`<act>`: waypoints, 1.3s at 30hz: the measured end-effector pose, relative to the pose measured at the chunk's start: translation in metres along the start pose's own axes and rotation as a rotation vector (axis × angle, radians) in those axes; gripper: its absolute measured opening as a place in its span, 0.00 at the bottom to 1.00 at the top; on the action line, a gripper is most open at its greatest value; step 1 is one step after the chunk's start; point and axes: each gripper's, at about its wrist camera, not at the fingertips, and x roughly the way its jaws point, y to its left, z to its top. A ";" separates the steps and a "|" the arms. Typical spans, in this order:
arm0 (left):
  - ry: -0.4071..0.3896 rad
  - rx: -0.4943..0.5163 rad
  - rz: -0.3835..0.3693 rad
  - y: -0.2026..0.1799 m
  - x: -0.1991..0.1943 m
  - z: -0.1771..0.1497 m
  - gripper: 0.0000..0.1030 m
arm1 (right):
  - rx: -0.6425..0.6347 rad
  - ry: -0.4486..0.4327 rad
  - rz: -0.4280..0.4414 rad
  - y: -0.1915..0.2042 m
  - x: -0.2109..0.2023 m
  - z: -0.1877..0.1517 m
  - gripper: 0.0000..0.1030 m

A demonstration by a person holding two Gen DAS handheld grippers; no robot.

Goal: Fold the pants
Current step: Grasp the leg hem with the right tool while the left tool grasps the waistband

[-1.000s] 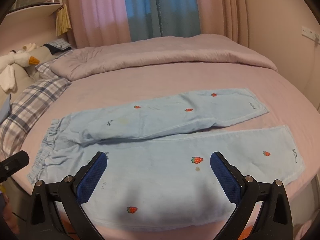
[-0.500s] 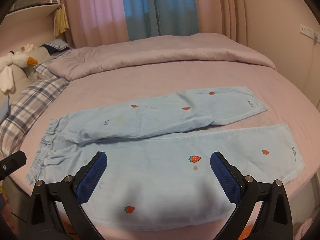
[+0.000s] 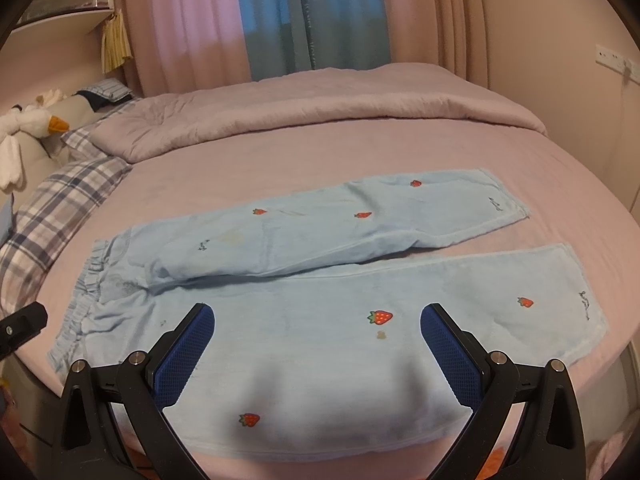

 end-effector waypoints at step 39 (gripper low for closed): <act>0.126 -0.388 0.183 0.147 0.039 -0.029 0.77 | 0.459 0.106 -0.287 -0.190 0.005 -0.031 0.91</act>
